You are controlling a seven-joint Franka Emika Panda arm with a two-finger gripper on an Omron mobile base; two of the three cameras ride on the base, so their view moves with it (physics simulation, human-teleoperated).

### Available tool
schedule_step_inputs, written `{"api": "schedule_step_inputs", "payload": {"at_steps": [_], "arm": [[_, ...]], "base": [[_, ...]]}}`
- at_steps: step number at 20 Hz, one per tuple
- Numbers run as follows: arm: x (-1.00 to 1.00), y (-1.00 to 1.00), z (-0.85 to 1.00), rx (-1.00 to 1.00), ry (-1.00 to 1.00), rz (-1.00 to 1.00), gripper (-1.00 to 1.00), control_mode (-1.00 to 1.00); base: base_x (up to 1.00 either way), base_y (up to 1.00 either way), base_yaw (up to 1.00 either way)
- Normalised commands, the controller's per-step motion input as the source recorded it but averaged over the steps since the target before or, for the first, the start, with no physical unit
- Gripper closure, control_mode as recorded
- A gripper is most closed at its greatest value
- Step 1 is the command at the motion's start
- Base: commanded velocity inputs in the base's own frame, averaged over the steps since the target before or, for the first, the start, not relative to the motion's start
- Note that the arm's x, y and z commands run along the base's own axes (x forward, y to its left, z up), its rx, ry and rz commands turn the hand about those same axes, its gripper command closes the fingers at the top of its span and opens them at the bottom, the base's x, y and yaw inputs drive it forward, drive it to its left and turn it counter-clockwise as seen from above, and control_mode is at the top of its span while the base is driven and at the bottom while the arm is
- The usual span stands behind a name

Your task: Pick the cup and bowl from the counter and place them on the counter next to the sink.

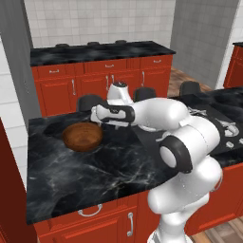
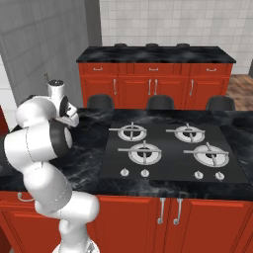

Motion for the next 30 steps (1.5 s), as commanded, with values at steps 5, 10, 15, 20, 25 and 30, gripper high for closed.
{"api": "schedule_step_inputs", "payload": {"at_steps": [5, 10, 15, 20, 25, 30], "arm": [[0.12, 0.11, -0.02, 0.00, -0.02, 0.00, -1.00, -1.00], [0.26, 0.19, -0.05, 0.00, 0.00, 0.00, -1.00, -1.00], [0.09, 0.08, -0.22, 0.00, 0.00, 0.00, -1.00, -1.00], [0.00, 0.00, -0.26, 0.00, 0.00, 0.00, -1.00, -1.00], [0.00, 0.00, -0.28, 0.00, 0.00, 0.00, -1.00, -1.00], [0.00, 0.00, -0.30, 0.00, 0.00, 0.00, -1.00, -1.00]], "base": [[0.00, 0.00, 0.00], [0.00, 0.00, 0.00], [0.00, 0.00, 0.00], [0.00, 0.00, 0.00], [0.00, 0.00, 0.00], [0.00, 0.00, 0.00]]}}
